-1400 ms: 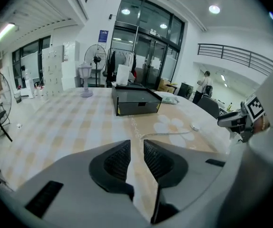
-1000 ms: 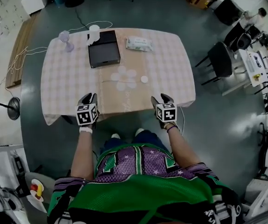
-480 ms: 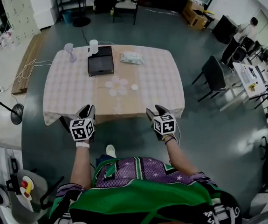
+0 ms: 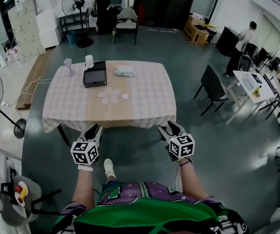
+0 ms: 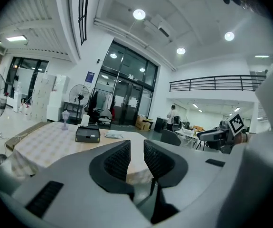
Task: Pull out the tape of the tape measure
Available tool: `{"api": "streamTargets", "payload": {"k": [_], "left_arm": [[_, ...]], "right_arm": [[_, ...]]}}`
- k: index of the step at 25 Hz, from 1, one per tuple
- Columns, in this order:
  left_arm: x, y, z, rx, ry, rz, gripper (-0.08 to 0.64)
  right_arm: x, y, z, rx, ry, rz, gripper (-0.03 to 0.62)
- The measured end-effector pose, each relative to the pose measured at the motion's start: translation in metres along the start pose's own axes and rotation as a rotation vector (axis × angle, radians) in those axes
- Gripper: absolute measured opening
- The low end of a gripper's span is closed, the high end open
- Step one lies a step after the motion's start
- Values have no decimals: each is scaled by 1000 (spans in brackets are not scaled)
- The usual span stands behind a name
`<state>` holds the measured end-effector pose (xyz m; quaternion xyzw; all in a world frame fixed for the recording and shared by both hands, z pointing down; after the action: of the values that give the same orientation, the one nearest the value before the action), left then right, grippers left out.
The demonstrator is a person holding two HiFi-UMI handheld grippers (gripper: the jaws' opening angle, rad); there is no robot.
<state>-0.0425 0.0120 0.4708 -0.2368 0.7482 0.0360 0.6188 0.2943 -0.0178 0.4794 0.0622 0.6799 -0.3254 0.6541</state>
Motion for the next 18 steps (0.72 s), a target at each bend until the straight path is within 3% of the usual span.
{"api": "streamTargets", "payload": {"k": [5, 11, 18], "left_arm": [[7, 39, 70, -73, -52, 38, 95], [17, 67, 119, -103, -161, 67, 95], [41, 94, 142, -85, -159, 149, 95]], "right_arm": [[-1, 77, 10, -3, -2, 65, 236], [-3, 141, 14, 13, -12, 106, 227], [29, 163, -4, 55, -4, 203, 206]]}}
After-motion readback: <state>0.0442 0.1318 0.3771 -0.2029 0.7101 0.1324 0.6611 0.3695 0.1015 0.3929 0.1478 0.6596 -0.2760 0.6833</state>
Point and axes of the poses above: the fingertips, and each gripper's own axes: y backward along the fingers, z to its right, x out of its top, the point moved 4 cm from there along y, backward along the fingers, and after that the axes turned 1 degree about y, right-handed, at the moved point
